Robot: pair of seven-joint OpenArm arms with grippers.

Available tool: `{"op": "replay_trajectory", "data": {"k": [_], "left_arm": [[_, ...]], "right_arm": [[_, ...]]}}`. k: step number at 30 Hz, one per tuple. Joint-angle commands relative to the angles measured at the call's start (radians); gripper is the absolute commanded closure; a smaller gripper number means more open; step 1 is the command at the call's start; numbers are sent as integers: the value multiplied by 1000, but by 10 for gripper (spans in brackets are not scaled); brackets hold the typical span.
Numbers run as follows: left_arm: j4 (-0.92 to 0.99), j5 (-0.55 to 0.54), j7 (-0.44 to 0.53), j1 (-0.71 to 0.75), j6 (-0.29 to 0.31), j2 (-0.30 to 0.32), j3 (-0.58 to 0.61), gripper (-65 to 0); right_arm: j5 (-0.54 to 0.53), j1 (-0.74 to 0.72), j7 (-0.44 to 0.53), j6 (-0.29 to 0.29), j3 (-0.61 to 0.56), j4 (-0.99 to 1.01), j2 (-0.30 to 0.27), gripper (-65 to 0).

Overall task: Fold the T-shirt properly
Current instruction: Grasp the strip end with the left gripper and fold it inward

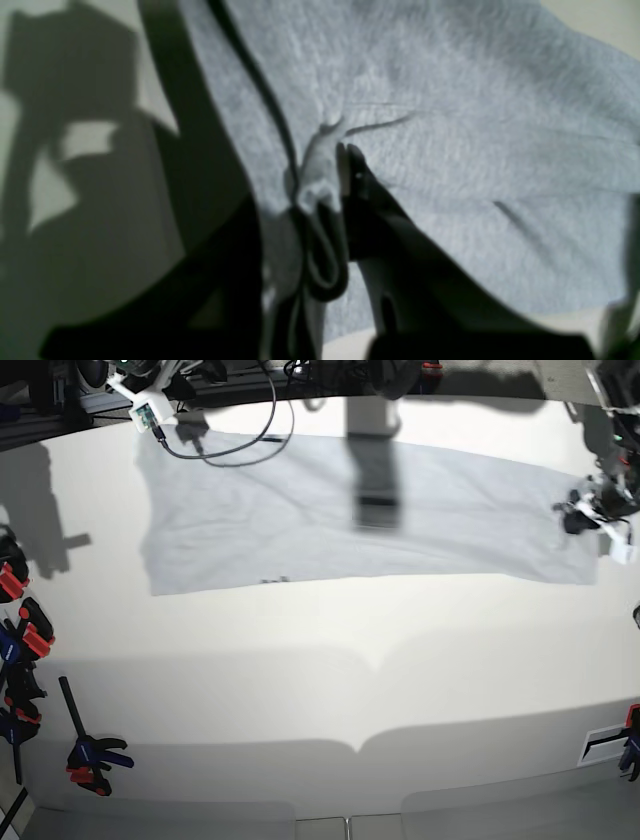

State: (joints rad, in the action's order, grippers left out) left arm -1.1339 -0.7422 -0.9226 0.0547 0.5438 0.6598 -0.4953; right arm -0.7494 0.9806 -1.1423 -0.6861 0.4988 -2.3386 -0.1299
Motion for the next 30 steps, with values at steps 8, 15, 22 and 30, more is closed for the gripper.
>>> {"op": "replay_trajectory", "data": {"k": [8,15,22,30], "left_arm": [[-29,34,-39,-10,-118,85,-7,0],[-204,35,-81,14,-117,51,-7,0],[-526,35,-125,131,-118,31,-7,0],[-708,35,-90,260,-118,-100,-7,0]], "right_arm": [[-14,-1,18,-12,5,-18,-2,-299],[-19,-22,16,-12,5,-18,0,-299],[-17,-22,17,-12,5,-18,0,-299],[-18,-22,19,-12,5,-18,0,-299]]}}
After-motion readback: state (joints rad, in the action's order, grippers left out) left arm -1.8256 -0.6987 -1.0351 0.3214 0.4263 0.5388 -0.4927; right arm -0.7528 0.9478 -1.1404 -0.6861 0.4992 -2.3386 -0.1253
